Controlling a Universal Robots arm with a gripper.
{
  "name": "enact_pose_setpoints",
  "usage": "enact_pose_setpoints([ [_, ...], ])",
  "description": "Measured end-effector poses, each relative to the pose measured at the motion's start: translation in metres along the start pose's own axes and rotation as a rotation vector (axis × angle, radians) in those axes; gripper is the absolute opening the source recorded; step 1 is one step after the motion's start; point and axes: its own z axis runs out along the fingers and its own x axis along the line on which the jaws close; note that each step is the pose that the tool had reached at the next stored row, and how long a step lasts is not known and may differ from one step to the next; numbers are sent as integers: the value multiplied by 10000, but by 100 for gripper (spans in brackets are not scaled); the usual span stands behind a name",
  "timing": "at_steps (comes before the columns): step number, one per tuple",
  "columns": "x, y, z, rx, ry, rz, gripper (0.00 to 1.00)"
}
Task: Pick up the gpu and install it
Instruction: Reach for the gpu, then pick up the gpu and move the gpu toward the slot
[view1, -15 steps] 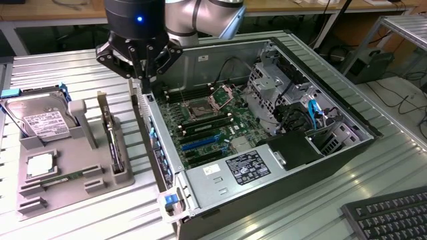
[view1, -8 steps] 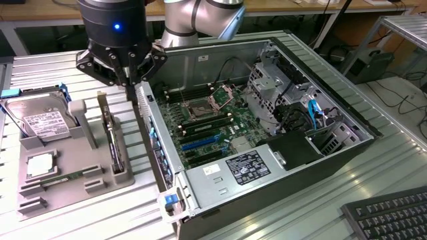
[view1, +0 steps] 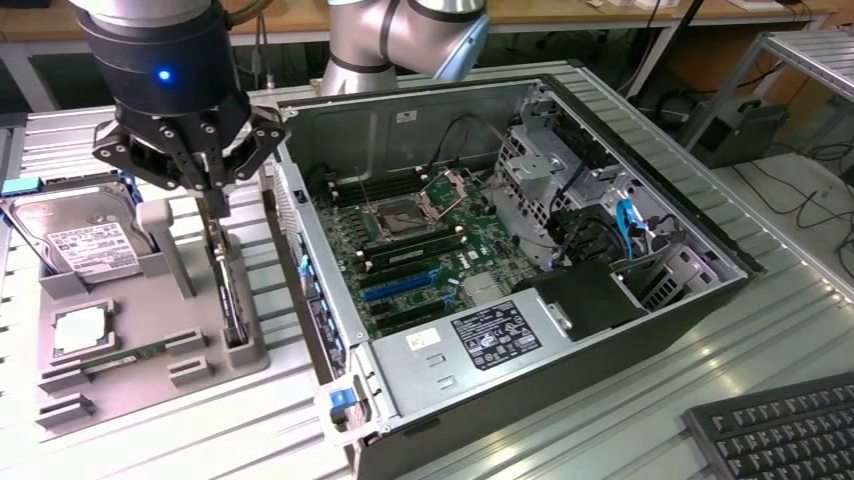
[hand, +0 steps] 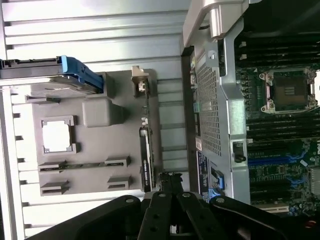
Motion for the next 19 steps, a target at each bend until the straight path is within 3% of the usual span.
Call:
enact_pose_setpoints([
  [3, 51, 56, 33, 40, 1, -3, 11],
  [19, 51, 55, 33, 41, 1, -6, 11],
])
